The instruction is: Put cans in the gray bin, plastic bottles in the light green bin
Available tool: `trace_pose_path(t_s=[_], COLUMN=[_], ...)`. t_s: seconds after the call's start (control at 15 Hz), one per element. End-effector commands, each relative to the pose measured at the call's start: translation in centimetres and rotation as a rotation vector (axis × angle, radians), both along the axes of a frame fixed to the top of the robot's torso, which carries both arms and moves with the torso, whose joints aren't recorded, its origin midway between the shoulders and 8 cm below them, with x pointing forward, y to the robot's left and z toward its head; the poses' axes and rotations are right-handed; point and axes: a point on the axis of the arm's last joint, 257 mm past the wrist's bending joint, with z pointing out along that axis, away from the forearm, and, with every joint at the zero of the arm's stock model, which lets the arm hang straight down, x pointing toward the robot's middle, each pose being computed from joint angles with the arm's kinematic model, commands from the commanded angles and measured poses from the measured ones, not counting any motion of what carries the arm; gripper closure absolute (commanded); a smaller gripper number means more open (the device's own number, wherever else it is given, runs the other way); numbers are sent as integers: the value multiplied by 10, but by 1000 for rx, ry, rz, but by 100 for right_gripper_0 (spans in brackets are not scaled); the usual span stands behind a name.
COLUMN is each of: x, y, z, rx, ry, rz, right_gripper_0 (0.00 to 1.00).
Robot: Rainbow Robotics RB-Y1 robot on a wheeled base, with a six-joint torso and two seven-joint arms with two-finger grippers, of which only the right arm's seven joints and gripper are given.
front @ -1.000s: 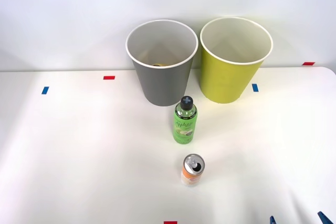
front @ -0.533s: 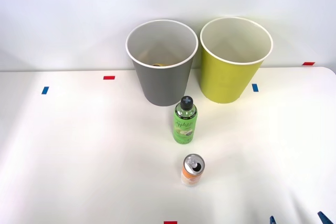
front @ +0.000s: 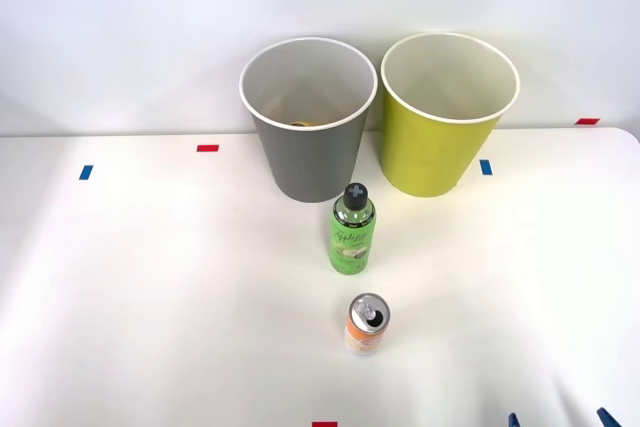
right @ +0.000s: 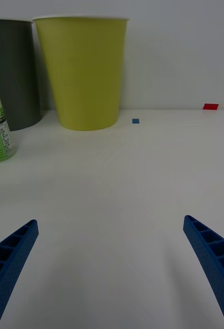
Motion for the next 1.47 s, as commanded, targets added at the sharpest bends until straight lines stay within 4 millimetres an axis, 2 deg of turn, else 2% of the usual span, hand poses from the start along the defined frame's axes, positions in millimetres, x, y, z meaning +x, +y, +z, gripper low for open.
trace_pose_path(t_s=[0.07, 0.27, 0.47, 0.67, 1.2, 1.47], x=[4, 3, -1, -2, 15, 40], y=[17, 34, 44, 60, 98, 116], z=[6, 15, 21, 33, 39, 34], rx=[-7, -24, -86, -38, -28, -42], ry=[-11, -31, -65, -113, -147, -135], rz=[103, 247, 293, 336, 505, 558], right_gripper_0=[2, 2, 2, 0, 0, 0])
